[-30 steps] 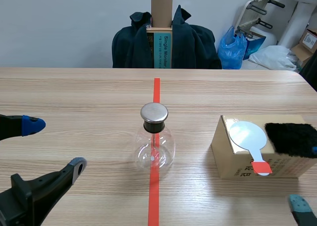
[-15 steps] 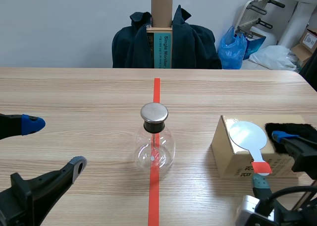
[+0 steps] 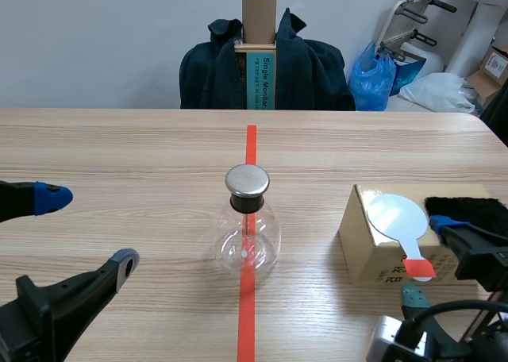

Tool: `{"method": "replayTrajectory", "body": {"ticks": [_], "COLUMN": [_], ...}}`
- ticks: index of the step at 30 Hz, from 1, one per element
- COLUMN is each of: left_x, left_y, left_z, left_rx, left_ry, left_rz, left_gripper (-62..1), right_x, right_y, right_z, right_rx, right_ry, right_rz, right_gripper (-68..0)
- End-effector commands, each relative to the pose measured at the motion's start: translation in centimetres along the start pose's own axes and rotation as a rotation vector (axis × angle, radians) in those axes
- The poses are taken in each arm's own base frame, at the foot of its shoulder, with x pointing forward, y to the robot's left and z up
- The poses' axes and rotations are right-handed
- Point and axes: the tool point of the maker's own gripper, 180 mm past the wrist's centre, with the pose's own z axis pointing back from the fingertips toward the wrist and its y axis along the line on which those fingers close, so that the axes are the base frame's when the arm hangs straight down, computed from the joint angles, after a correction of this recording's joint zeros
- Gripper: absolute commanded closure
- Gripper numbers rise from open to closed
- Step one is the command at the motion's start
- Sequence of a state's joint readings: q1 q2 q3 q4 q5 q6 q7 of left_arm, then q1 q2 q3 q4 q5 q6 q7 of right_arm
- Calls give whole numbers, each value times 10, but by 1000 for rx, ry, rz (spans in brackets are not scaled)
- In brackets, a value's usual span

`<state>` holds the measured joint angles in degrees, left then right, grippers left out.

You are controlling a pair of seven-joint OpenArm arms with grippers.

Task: Do the electroscope experiment.
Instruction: 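Pick up the white charging plate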

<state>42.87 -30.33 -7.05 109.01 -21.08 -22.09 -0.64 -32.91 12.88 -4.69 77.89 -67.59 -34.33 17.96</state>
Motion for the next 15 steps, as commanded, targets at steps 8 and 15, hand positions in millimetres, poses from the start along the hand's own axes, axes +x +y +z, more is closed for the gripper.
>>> {"method": "replayTrajectory", "body": {"ticks": [8,15], "left_x": [10,10], "left_y": [-2,-2], "left_z": [-1,-1], "left_rx": [-6,-6], "left_ry": [-39,-39], "left_rz": [2,2], "left_gripper": [-623,-623], "right_x": [3,3], "right_y": [-13,-13], "right_z": [-5,-5], "right_rx": [-41,-41], "right_ry": [-21,-19], "right_rz": [15,15], "right_gripper": [-659,-402]}}
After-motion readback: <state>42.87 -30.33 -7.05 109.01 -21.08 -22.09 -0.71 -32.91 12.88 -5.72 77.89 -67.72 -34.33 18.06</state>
